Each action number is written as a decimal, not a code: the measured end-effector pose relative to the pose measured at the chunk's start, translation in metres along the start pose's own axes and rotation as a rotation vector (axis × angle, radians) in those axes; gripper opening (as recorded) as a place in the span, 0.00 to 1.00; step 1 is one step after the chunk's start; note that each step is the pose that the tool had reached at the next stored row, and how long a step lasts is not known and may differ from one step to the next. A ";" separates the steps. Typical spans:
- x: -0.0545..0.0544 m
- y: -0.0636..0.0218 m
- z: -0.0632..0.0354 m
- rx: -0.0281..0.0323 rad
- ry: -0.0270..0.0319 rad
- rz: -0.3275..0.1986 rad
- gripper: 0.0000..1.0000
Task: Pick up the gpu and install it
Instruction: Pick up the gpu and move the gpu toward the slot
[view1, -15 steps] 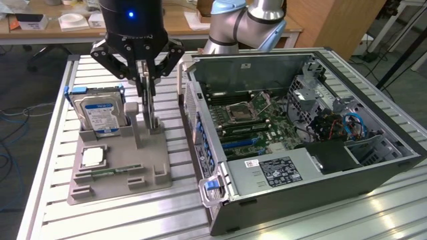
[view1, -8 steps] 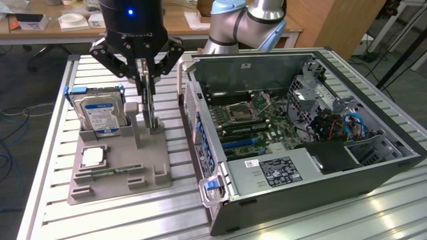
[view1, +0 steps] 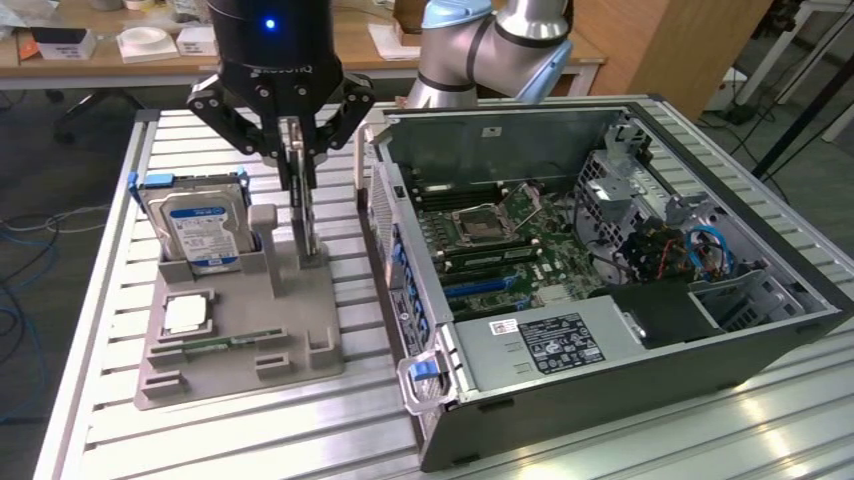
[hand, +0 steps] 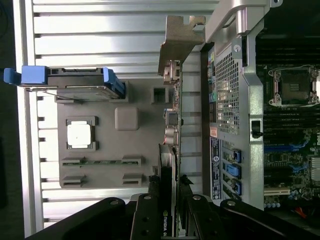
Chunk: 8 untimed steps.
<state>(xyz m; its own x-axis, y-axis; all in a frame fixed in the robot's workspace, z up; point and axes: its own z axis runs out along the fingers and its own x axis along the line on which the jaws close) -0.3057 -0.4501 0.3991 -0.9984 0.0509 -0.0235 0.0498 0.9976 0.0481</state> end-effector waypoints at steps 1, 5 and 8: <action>-0.001 0.0000 0.0001 0.0000 -0.0001 0.000 0.26; -0.004 0.0002 0.0001 0.0000 -0.0001 0.000 0.26; -0.007 0.0003 0.0002 0.0000 0.0000 0.000 0.26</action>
<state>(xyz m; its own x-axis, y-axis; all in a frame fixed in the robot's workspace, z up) -0.2986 -0.4501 0.3991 -0.9984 0.0509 -0.0235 0.0497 0.9976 0.0482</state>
